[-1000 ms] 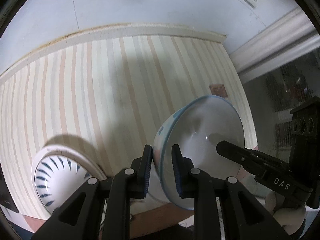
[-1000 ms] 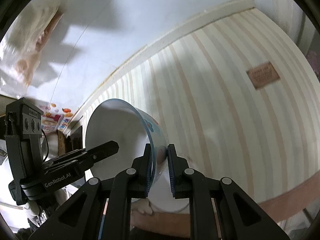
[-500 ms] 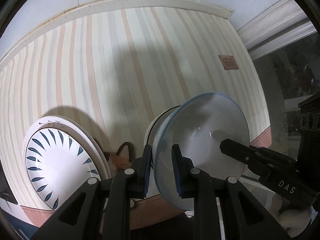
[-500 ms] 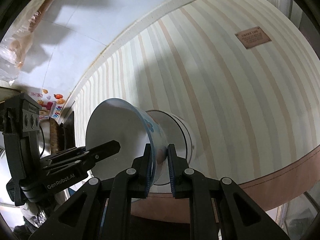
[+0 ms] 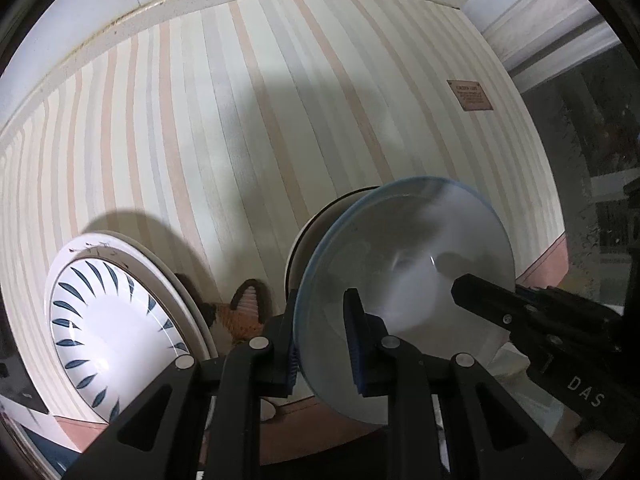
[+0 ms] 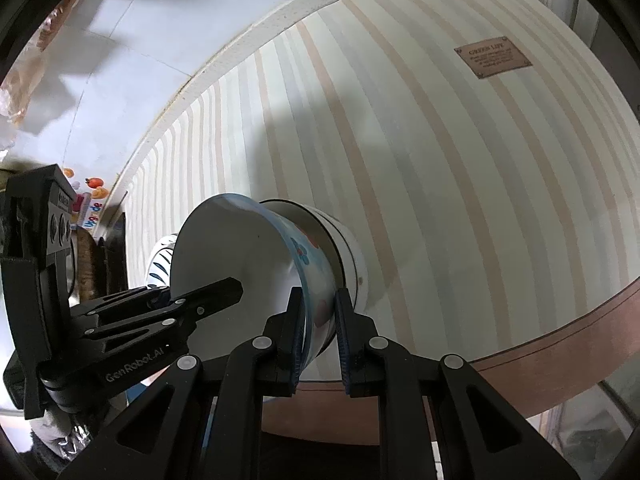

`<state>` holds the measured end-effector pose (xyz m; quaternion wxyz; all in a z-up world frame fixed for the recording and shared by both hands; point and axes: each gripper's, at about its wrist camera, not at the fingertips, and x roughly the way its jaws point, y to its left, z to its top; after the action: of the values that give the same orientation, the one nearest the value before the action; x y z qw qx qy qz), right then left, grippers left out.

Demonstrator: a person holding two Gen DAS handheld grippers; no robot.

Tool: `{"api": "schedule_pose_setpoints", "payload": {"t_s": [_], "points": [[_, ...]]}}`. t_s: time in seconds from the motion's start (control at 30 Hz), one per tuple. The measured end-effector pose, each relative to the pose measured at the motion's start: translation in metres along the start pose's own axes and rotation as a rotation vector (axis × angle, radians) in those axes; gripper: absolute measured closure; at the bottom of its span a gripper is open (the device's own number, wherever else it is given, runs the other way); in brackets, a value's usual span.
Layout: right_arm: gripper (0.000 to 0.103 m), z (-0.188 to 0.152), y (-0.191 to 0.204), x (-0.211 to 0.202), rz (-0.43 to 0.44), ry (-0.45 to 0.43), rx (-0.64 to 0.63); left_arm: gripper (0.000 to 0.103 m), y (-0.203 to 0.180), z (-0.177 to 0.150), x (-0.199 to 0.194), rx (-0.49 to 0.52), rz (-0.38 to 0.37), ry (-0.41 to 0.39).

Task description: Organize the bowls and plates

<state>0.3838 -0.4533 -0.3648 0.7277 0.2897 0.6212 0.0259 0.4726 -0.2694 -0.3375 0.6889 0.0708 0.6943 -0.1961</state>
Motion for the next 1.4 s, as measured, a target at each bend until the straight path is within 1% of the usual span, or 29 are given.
{"api": "schedule_pose_setpoints", "payload": {"t_s": [0.17, 0.67, 0.77, 0.83, 0.87, 0.93, 1.03, 1.17, 1.33, 1.4], "points": [[0.086, 0.005, -0.001, 0.000, -0.007, 0.006, 0.004, 0.085, -0.001, 0.001, 0.003, 0.001, 0.013, 0.003], [0.086, 0.004, 0.000, 0.001, -0.023, 0.022, 0.011, 0.085, -0.002, 0.006, 0.004, 0.009, 0.038, 0.008], [0.086, 0.004, 0.000, 0.000, -0.026, 0.022, 0.012, 0.085, -0.004, 0.005, 0.001, 0.018, 0.059, 0.005], [0.086, 0.004, 0.000, -0.001, -0.027, 0.023, 0.010, 0.084, -0.005, 0.004, -0.003, 0.029, 0.102, -0.015], [0.087, 0.003, 0.000, -0.001, -0.025, 0.025, 0.012, 0.084, -0.006, 0.004, -0.005, 0.033, 0.110, -0.021], [0.086, 0.001, 0.000, 0.001, -0.018, 0.030, 0.013, 0.084, -0.005, 0.004, -0.007, 0.036, 0.109, -0.027], [0.086, -0.001, 0.002, 0.001, -0.032, 0.025, 0.001, 0.084, -0.005, 0.002, -0.007, 0.042, 0.120, -0.026], [0.086, -0.005, 0.002, -0.004, -0.037, 0.009, 0.007, 0.084, -0.004, -0.006, -0.022, 0.042, 0.138, -0.058], [0.086, -0.017, 0.015, -0.038, -0.097, -0.065, -0.026, 0.084, -0.010, -0.026, -0.061, 0.084, 0.161, -0.155], [0.081, -0.024, 0.022, -0.054, -0.119, -0.097, -0.032, 0.081, -0.013, -0.036, -0.080, 0.099, 0.167, -0.193]]}}
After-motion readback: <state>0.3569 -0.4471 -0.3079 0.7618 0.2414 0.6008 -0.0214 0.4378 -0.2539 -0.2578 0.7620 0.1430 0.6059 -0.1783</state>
